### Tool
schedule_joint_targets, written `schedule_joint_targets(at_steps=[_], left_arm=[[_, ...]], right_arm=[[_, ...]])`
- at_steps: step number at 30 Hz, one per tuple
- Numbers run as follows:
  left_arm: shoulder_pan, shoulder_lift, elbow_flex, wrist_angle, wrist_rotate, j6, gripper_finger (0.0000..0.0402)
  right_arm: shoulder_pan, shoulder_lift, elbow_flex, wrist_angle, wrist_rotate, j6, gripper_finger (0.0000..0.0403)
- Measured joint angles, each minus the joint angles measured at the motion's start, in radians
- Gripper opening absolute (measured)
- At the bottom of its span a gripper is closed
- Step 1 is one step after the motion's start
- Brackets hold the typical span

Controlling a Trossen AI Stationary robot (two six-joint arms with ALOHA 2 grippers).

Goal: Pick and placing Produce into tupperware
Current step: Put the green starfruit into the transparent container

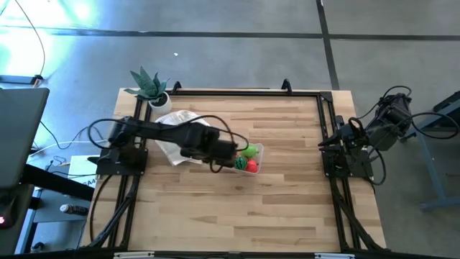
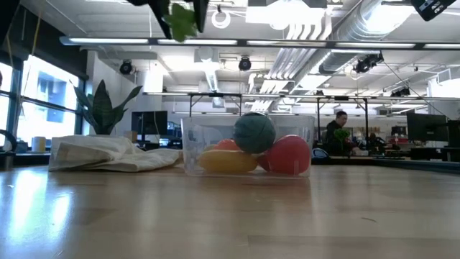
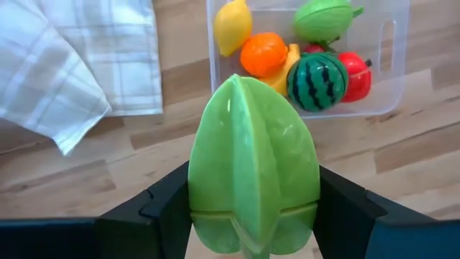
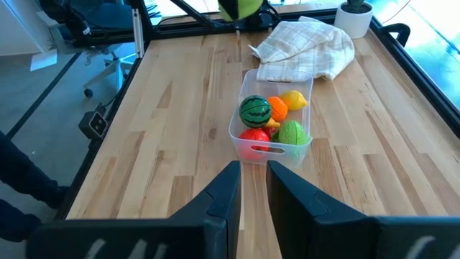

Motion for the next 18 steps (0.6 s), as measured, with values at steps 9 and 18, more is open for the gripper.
schedule_joint_targets(at_steps=[9, 18], left_arm=[[0.06, 0.115, 0.015, 0.058, 0.087, 0.088, 0.0219], [0.11, 0.185, 0.013, 0.159, 0.112, 0.118, 0.0209]], right_arm=[[0.0, 0.0, 0.0, 0.0, 0.0, 0.0, 0.0058], [0.0, 0.0, 0.0, 0.0, 0.0, 0.0, 0.0058]])
